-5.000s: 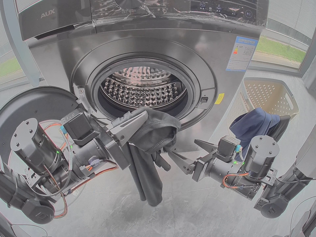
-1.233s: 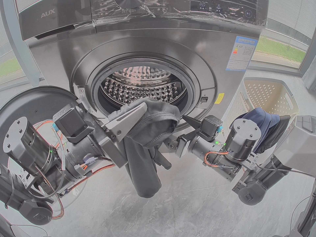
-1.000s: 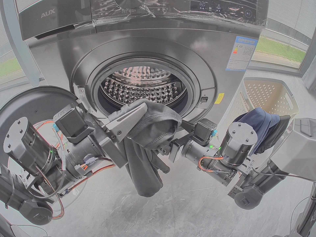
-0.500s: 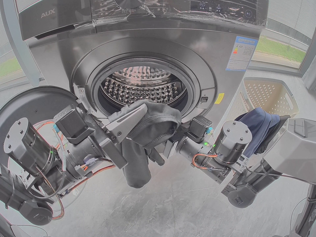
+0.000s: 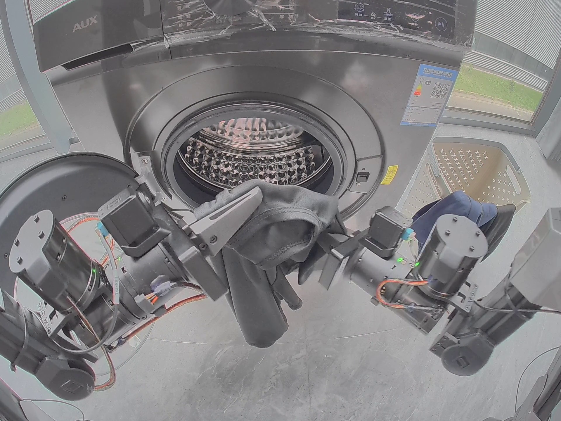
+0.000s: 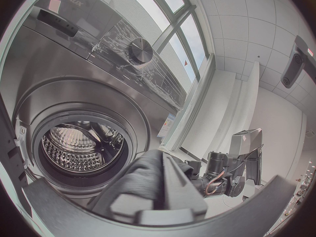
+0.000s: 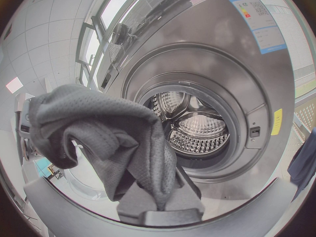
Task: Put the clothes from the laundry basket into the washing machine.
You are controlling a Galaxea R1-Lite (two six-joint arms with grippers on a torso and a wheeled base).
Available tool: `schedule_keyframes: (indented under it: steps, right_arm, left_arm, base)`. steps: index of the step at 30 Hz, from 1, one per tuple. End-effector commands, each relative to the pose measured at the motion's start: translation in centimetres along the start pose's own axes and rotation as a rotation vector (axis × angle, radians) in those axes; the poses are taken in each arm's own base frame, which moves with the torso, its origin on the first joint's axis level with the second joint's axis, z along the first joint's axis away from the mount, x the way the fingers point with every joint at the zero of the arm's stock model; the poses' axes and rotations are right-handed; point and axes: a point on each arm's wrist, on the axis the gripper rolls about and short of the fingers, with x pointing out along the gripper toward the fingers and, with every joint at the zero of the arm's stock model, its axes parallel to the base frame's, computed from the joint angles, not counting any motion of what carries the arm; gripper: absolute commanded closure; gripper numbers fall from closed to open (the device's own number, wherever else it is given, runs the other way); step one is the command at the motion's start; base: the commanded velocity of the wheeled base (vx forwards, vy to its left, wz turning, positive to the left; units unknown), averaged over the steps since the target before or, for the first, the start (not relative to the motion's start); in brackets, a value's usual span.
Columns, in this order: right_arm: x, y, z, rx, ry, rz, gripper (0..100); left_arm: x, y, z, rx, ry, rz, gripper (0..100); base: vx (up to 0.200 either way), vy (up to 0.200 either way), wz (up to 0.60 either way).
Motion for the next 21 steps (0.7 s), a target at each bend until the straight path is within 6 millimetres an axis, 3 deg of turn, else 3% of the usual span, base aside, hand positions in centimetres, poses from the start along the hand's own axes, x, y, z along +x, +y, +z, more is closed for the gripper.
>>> schedule_keyframes:
  steps: [1, 7, 21]
  right_arm:
    - [-3.8, 0.3, 2.8, 0.000, -0.028, 0.003, 100]
    - [-6.4, 0.4, 5.7, -0.002, -0.094, 0.015, 100]
    - [-6.9, 1.6, 5.7, 0.000, -0.093, 0.061, 100]
  left_arm:
    - [-0.1, 0.0, -0.3, -0.008, 0.016, 0.003, 0]
    - [-1.6, 0.2, -1.9, -0.070, 0.100, 0.041, 0]
    - [-1.7, 1.0, -6.2, -0.100, 0.263, 0.091, 0]
  base:
    - [0.000, 0.000, 0.00]
    - [0.000, 0.000, 0.00]
    - [0.000, 0.000, 0.00]
